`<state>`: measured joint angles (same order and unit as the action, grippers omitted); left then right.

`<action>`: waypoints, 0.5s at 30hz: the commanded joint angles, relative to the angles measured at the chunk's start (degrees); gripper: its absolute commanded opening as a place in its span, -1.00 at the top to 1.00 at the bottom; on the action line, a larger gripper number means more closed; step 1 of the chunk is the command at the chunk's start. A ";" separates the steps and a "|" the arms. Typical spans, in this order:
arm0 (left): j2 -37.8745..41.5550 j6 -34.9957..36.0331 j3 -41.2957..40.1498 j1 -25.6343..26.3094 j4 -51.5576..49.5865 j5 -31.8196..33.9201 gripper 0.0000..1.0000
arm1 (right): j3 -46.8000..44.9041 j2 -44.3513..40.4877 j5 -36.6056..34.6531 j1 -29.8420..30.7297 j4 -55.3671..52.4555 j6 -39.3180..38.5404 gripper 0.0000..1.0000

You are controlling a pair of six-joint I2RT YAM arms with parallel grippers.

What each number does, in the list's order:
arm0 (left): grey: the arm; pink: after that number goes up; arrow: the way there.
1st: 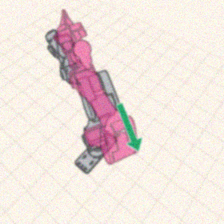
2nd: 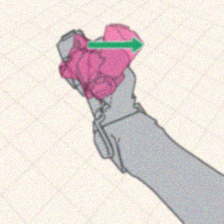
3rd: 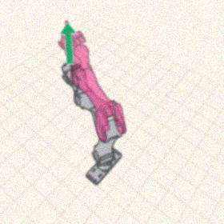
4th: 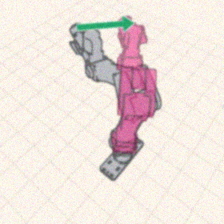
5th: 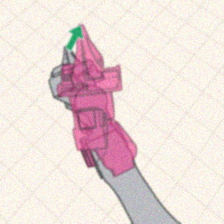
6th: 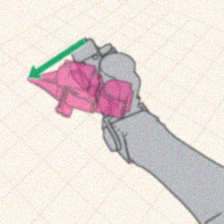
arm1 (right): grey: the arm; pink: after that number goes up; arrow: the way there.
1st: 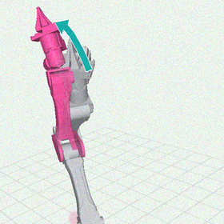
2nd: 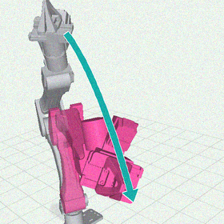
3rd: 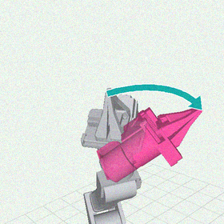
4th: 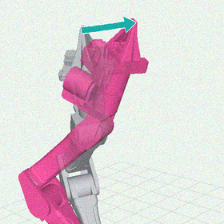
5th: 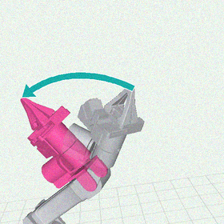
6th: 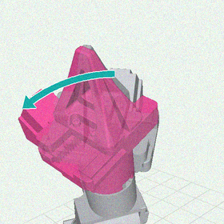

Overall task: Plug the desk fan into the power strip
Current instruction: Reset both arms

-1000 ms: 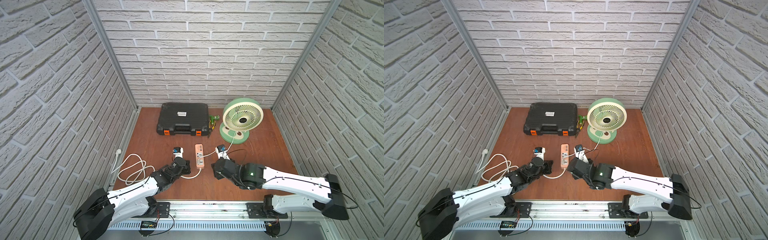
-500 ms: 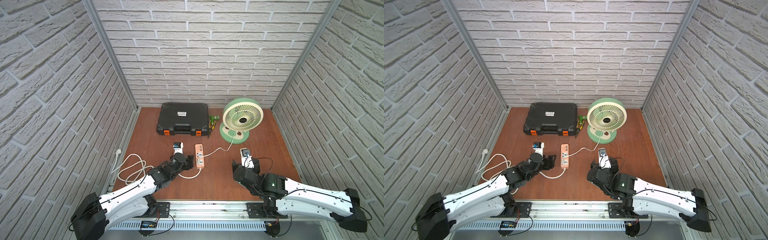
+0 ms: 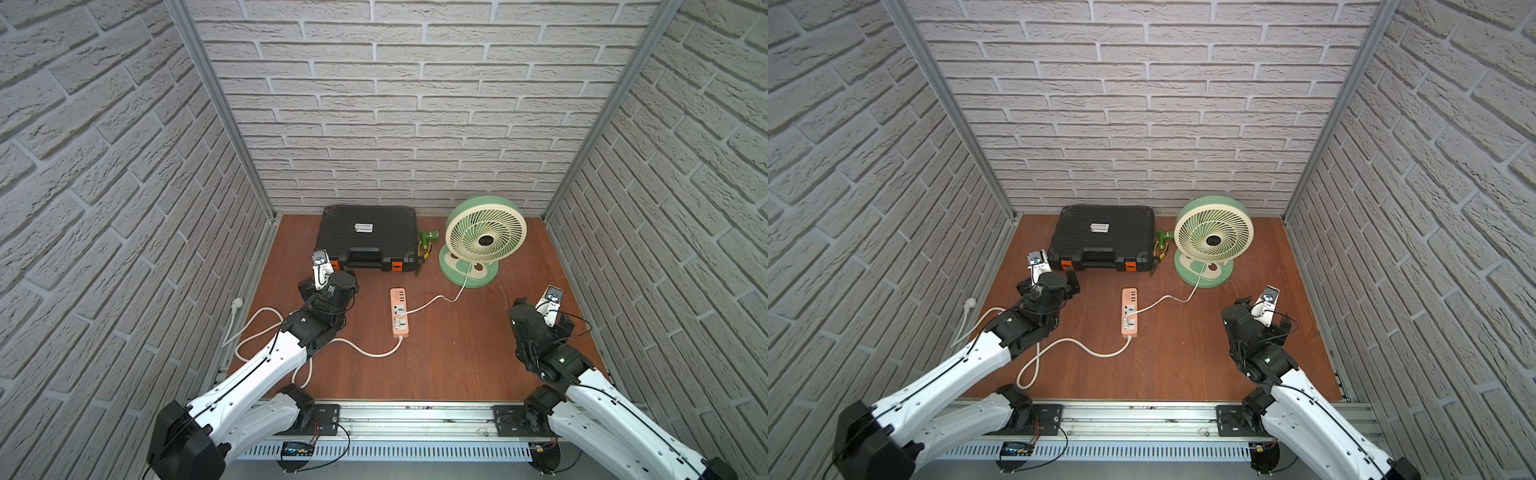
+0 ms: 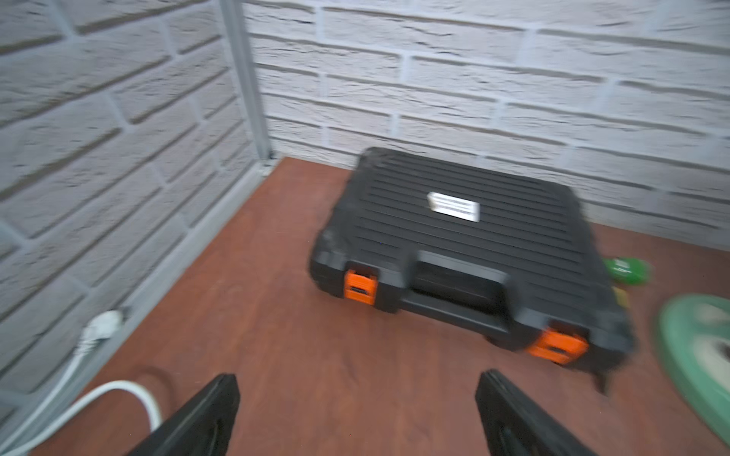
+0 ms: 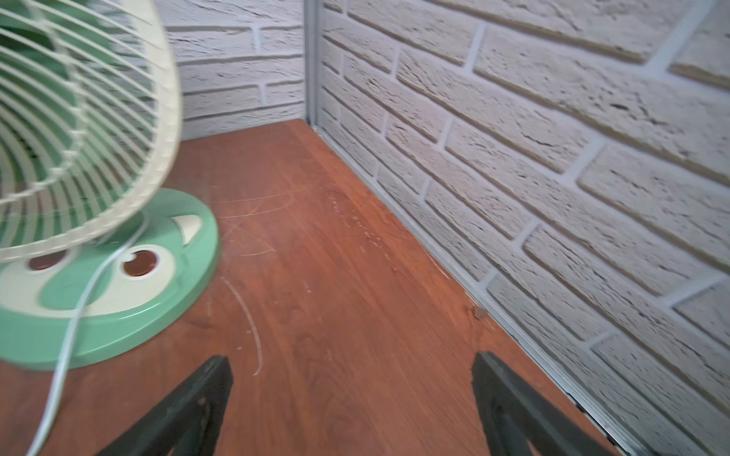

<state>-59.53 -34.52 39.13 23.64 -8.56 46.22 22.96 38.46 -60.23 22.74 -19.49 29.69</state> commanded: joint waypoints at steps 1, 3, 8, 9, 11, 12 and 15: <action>-5.22 1.50 -3.67 -7.03 5.57 5.35 -0.97 | -2.55 2.65 -0.35 -5.70 15.82 -6.80 -0.98; -7.83 2.84 -5.72 -10.40 10.50 6.22 -0.96 | -2.89 6.66 -1.97 -8.97 20.72 -9.07 -0.98; -8.17 11.66 -8.60 -15.78 20.72 2.39 -0.97 | -2.56 19.79 3.29 -16.92 30.18 -11.25 -0.98; -8.07 16.08 -10.47 -15.77 25.97 1.65 -0.97 | -3.21 22.26 3.98 -17.74 33.80 -11.31 -0.98; -9.43 20.57 -13.38 -16.40 33.29 -0.18 -0.97 | -3.89 25.96 7.73 -19.28 40.29 -11.82 -0.98; -10.92 20.71 -13.95 -17.03 34.40 -1.46 -0.97 | -3.43 27.14 10.13 -19.54 41.73 -12.14 -0.98; -17.24 21.41 -15.01 -17.68 38.93 -4.57 -0.97 | -5.41 31.60 18.47 -19.84 56.17 -17.80 -0.98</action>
<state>-72.62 -18.31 25.65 6.72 19.31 45.34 19.25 67.81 -51.16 3.27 18.02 17.89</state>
